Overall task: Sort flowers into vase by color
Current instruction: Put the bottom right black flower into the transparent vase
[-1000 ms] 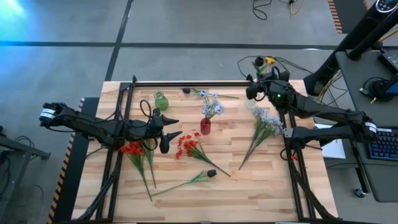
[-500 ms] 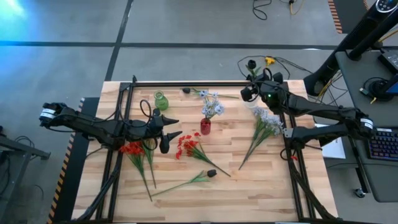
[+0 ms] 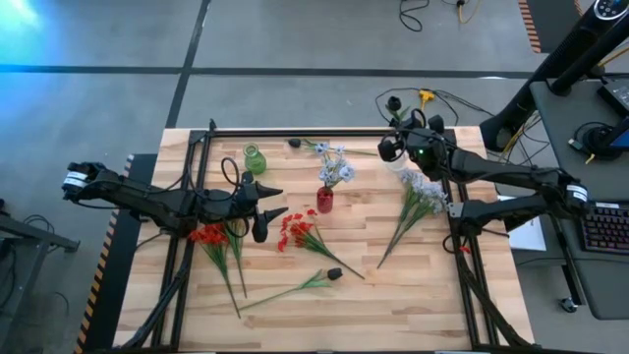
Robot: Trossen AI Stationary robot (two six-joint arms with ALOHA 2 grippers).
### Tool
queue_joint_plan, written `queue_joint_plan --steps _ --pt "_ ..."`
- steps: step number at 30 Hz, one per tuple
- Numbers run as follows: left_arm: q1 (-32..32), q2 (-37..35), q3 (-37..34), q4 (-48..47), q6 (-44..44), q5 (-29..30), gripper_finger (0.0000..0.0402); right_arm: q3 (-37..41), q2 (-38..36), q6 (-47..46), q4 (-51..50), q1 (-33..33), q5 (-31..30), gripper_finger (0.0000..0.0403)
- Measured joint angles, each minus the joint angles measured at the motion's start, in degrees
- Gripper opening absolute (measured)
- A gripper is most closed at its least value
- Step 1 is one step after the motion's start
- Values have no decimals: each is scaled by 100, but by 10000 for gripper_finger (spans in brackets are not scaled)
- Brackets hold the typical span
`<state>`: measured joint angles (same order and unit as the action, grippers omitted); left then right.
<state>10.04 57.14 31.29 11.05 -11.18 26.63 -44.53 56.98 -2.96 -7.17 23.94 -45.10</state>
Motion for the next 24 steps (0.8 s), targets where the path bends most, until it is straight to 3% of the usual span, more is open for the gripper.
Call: queue_joint_plan --steps 24 --pt "-1 1 0 -1 0 -2 236 0 248 -48 3 9 -9 13"
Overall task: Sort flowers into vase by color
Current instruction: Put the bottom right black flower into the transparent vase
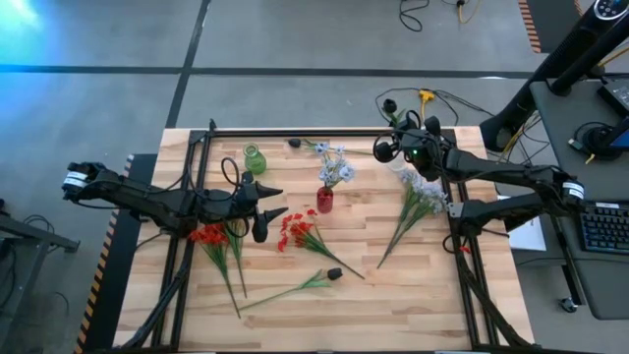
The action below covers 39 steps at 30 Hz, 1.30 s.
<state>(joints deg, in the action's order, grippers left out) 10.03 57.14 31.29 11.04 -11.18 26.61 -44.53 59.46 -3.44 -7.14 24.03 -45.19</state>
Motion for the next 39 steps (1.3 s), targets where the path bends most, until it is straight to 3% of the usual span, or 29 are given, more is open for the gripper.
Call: queue_joint_plan --steps 14,28,39 --pt "0 0 0 1 0 0 236 0 -8 -42 -7 0 5 17" --pt "-1 0 0 -1 0 0 236 0 -9 -144 -7 0 9 136" --pt "1 0 0 -5 0 0 236 -107 -78 -153 -138 0 3 174"
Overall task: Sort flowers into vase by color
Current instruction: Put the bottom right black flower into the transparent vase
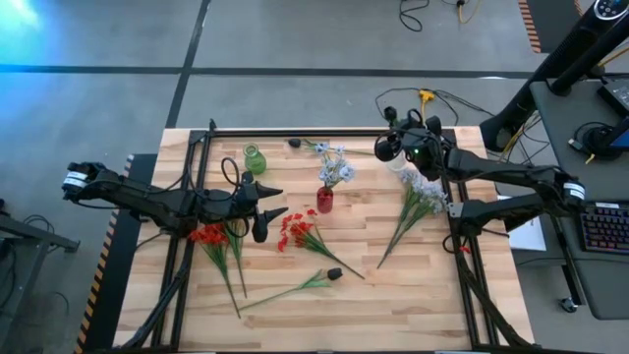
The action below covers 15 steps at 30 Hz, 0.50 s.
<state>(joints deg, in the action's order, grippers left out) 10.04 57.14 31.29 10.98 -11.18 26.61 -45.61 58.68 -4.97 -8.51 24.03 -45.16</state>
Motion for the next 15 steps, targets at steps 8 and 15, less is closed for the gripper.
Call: queue_joint_plan --steps 8,15 --pt "-2 0 0 -48 17 0 236 -292 -261 -524 -1250 -11 -143 188" --pt "-1 0 0 -48 17 0 236 -292 -543 -873 -1574 -15 42 197"
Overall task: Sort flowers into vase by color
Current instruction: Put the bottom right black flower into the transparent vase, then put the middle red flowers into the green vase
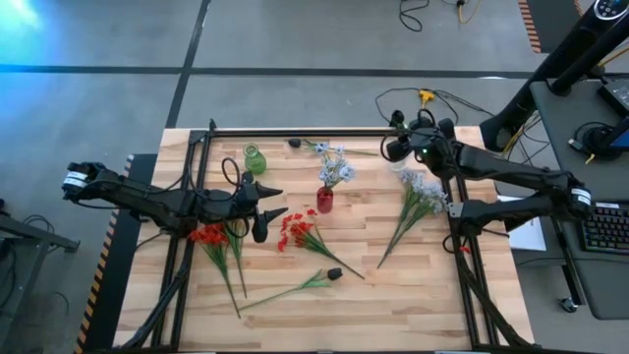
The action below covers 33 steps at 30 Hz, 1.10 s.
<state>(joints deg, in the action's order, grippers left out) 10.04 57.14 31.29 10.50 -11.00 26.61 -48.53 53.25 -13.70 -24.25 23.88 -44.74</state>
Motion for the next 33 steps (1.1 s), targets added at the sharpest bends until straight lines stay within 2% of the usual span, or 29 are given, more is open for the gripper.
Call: queue_joint_plan --steps 5,12,20,23,28,31,33 --pt "0 0 0 0 0 0 236 0 -160 -151 -21 -13 311 199" --pt "1 0 0 0 0 0 236 -24 -262 -542 -507 -180 321 199" --pt "-1 0 0 0 -70 -8 236 -71 -334 -845 -596 -428 320 199" --pt "-1 0 0 -23 -312 -86 236 -155 -370 -958 -702 -545 320 199" --pt "64 0 0 -29 -1256 -597 236 -539 -371 -1546 -1579 -726 314 199" --pt "364 7 0 -15 -1778 -863 236 -759 -371 -1839 -2046 -914 326 199" --pt "643 61 0 26 -2019 -774 236 -901 -371 -2024 -2344 -1068 379 199"
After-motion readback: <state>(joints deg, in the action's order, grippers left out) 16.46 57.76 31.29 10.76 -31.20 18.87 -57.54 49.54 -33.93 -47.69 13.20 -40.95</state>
